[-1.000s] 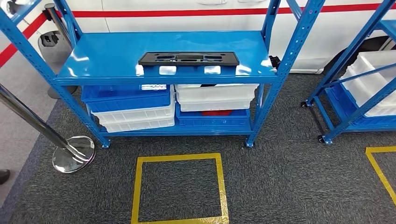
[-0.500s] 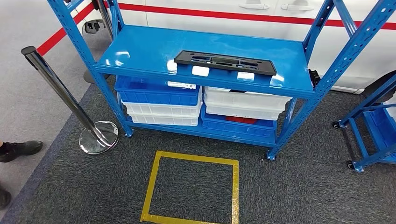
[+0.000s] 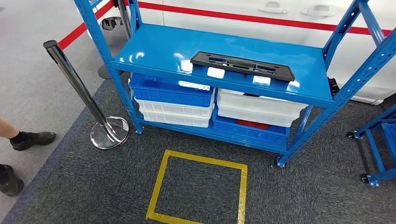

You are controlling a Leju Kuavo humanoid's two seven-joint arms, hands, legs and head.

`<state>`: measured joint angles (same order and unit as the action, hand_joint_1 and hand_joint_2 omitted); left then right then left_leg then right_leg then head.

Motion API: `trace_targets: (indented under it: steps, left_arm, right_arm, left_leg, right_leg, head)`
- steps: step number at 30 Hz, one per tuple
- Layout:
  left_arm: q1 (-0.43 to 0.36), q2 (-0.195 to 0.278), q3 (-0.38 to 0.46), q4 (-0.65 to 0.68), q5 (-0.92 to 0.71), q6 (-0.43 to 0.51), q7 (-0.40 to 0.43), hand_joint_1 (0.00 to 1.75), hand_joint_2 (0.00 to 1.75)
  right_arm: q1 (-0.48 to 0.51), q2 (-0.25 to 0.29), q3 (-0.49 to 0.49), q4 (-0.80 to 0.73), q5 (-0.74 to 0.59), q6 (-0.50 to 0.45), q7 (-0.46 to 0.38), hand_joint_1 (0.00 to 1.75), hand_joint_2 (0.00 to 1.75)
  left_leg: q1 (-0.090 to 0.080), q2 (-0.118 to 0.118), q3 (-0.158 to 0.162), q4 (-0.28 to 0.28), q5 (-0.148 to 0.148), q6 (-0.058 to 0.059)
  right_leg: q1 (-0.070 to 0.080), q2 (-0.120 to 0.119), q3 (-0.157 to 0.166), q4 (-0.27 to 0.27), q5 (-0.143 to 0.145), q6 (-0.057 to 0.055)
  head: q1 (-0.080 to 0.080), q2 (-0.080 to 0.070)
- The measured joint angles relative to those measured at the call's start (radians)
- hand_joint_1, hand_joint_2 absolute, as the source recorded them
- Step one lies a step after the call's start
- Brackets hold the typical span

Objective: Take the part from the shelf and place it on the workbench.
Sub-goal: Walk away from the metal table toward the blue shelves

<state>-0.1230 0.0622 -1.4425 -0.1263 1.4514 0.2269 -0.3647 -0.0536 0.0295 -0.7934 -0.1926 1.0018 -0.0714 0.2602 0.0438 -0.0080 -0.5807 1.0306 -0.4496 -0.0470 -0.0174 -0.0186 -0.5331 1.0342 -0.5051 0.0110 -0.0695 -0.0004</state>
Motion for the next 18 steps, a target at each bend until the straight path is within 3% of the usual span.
trace_targets:
  steps: [1, 4, 9, 13, 18]
  left_arm:
    - [0.002, 0.000, 0.003, 0.000, 0.001, -0.002, -0.002, 0.00, 0.44]
    - [0.006, 0.002, 0.024, 0.000, 0.005, -0.015, -0.010, 0.00, 1.75]
    - [0.010, 0.006, 0.081, 0.000, 0.006, -0.043, -0.018, 0.00, 1.75]
    - [0.025, 0.005, 0.173, -0.004, -0.005, -0.062, -0.007, 0.00, 0.00]
    - [0.045, 0.005, 0.280, -0.019, -0.088, -0.077, 0.021, 0.00, 0.00]
  right_arm:
    - [0.000, 0.000, -0.010, 0.000, 0.001, 0.005, -0.005, 0.00, 1.75]
    - [0.000, 0.003, -0.034, 0.000, 0.005, 0.015, -0.028, 0.00, 1.75]
    - [0.000, 0.013, -0.050, 0.000, 0.012, 0.027, -0.063, 0.00, 1.75]
    - [0.006, 0.014, -0.025, -0.002, -0.035, 0.028, -0.080, 0.00, 0.00]
    - [0.017, 0.014, 0.022, -0.010, -0.112, 0.032, -0.093, 0.00, 0.00]
  left_leg:
    - [-0.001, 0.000, -0.001, 0.001, -0.001, 0.006]
    - [-0.006, 0.000, 0.000, 0.001, -0.002, 0.011]
    - [-0.011, 0.000, 0.000, 0.001, -0.004, 0.016]
    - [-0.011, 0.000, 0.002, 0.001, -0.005, 0.018]
    - [-0.011, 0.000, 0.003, 0.001, -0.006, 0.018]
  right_leg:
    - [-0.001, 0.000, 0.001, -0.003, 0.001, 0.001]
    - [-0.005, 0.000, 0.006, -0.012, 0.003, 0.009]
    - [-0.007, 0.001, 0.009, -0.018, 0.004, 0.015]
    - [-0.007, 0.001, 0.010, -0.019, 0.004, 0.018]
    - [-0.007, 0.001, 0.011, -0.018, 0.004, 0.019]
  head:
    - [0.000, 0.000]
    - [0.000, 0.000]
    - [0.000, 0.000]
    - [0.000, 0.000]
    - [0.000, 0.000]
